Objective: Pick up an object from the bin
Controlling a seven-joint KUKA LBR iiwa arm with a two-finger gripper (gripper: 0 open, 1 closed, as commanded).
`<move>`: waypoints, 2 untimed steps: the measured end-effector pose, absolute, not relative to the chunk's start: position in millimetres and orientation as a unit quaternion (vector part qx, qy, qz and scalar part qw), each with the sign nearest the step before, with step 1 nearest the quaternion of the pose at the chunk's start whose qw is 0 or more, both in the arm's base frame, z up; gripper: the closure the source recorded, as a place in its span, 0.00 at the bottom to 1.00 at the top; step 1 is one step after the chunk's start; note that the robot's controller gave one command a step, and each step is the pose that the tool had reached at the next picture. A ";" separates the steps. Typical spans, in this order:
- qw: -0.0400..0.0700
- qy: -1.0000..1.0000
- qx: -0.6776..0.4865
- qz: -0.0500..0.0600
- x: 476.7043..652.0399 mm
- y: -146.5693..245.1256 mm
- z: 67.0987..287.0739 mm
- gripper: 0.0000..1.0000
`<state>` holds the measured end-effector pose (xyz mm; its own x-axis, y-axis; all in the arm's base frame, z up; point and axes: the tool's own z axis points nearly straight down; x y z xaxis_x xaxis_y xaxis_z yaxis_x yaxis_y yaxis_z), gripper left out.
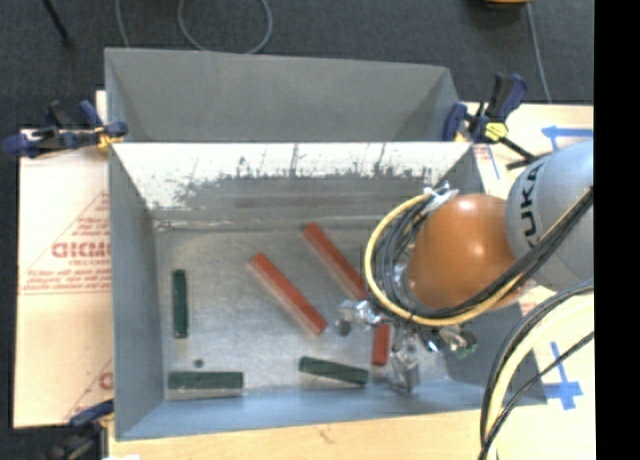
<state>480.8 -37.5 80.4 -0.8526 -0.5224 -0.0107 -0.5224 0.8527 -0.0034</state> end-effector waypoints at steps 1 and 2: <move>0.003 0.977 -0.213 -0.001 521.1 -81.4 70.6 0.00; 0.003 0.977 -0.213 0.000 520.5 -79.7 70.9 1.00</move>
Offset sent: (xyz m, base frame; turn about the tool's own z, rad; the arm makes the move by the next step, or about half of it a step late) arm 0.0383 -0.0417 -0.0104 0.1175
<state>520.5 -79.7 70.9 -0.9089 -0.4171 -0.0052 -0.4171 0.9089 -0.0016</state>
